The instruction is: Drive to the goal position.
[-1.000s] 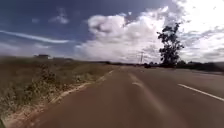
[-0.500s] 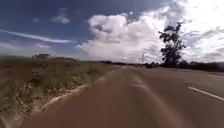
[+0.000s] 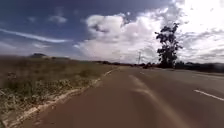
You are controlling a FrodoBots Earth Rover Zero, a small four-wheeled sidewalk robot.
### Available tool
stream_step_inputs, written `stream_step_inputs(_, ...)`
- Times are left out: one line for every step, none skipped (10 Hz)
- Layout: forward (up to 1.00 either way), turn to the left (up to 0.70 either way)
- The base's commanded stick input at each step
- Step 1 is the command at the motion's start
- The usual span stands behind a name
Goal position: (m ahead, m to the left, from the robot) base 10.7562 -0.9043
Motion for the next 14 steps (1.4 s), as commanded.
stream_step_inputs(1.0,-0.31)
stream_step_inputs(1.0,-0.19)
stream_step_inputs(1.0,-0.07)
stream_step_inputs(1.0,0.0)
stream_step_inputs(1.0,0.0)
stream_step_inputs(1.0,0.0)
stream_step_inputs(1.0,0.0)
stream_step_inputs(1.0,0.0)
stream_step_inputs(1.0,0.0)
stream_step_inputs(1.0,0.0)
stream_step_inputs(1.0,0.0)
stream_step_inputs(1.0,0.0)
stream_step_inputs(1.0,0.0)
stream_step_inputs(1.0,0.0)
